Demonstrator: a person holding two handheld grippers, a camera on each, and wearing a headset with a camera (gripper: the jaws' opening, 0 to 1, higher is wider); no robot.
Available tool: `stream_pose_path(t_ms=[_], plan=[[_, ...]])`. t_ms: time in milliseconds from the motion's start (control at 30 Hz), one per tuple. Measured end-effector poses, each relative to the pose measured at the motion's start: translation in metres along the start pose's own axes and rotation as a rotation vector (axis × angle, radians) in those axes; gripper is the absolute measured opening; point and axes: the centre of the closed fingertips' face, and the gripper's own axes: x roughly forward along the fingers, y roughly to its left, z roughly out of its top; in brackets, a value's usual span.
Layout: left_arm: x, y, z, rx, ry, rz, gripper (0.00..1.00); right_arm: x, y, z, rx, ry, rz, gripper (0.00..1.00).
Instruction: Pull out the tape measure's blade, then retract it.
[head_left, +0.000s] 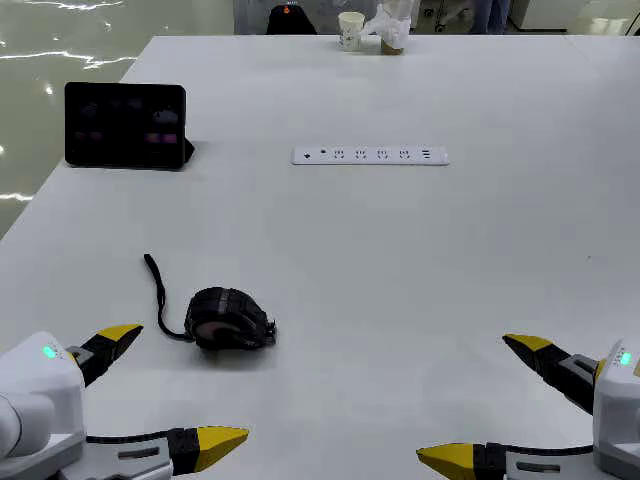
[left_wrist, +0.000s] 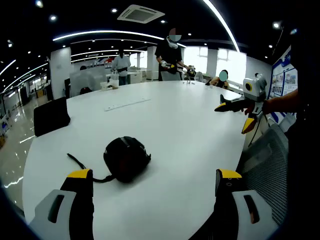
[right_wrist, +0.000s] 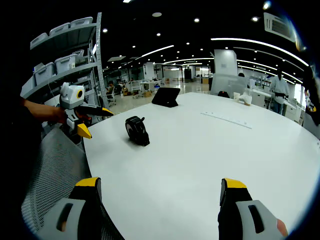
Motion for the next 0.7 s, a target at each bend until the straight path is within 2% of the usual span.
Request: stream_pose_path(t_ms=[700], plan=[[0.0012,0.0003,0.0019,0.002,-0.001,0.000,0.99,-0.0023,-0.0054,0.0001,-0.003,0.000,-0.005,0.99]])
